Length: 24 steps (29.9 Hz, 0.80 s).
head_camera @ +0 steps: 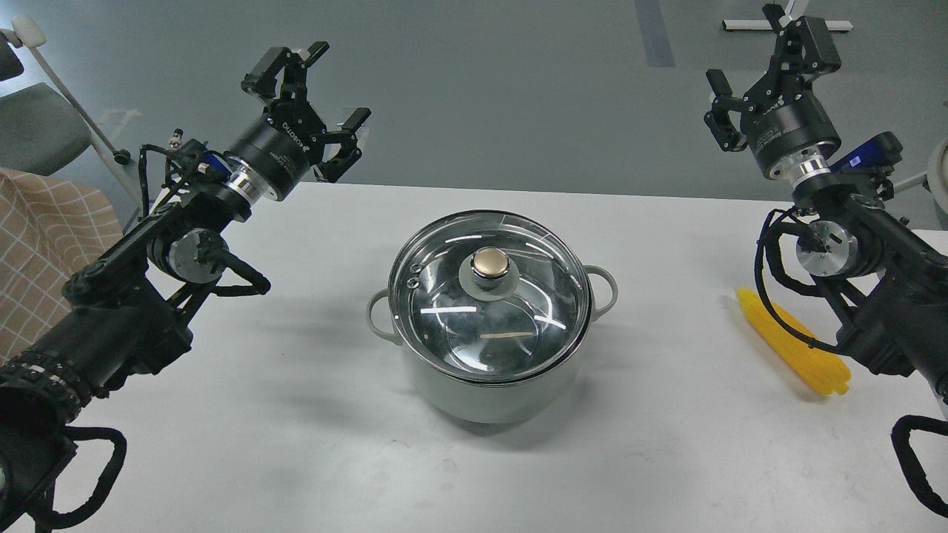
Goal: Open pot and put corn in
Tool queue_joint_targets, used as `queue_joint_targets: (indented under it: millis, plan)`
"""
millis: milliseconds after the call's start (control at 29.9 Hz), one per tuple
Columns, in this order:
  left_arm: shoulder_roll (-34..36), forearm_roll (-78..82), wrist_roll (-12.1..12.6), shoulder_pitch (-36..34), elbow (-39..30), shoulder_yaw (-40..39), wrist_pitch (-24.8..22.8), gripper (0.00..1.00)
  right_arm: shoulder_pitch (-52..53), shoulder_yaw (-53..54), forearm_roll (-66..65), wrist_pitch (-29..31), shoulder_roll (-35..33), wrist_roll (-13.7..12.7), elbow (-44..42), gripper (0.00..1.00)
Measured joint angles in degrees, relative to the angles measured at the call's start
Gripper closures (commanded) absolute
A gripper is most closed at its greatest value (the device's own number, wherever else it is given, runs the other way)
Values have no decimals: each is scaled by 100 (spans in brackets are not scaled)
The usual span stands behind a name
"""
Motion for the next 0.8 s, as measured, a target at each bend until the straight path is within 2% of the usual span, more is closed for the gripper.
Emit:
queue_joint_targets:
  millis: [301, 501, 602, 735, 802]
  plan:
    - [-11, -4, -9, 36, -24, -9, 3, 2, -79, 8, 4, -23, 8, 0, 49, 0]
    - [25, -70, 21, 28, 27, -3, 259, 2, -79, 18, 5, -44, 44, 0, 57, 0]
    - [11, -87, -67, 21, 30, -10, 393, 2, -79, 18, 3, -53, 67, 0, 57, 0]
    - [-3, -107, -402, 2, -22, -37, 614, 2, -78, 6, -11, -54, 78, 0, 57, 0]
    - [-7, -126, -474, -7, -53, -46, 722, 2, -73, 3, -18, -53, 77, 0, 52, 0]
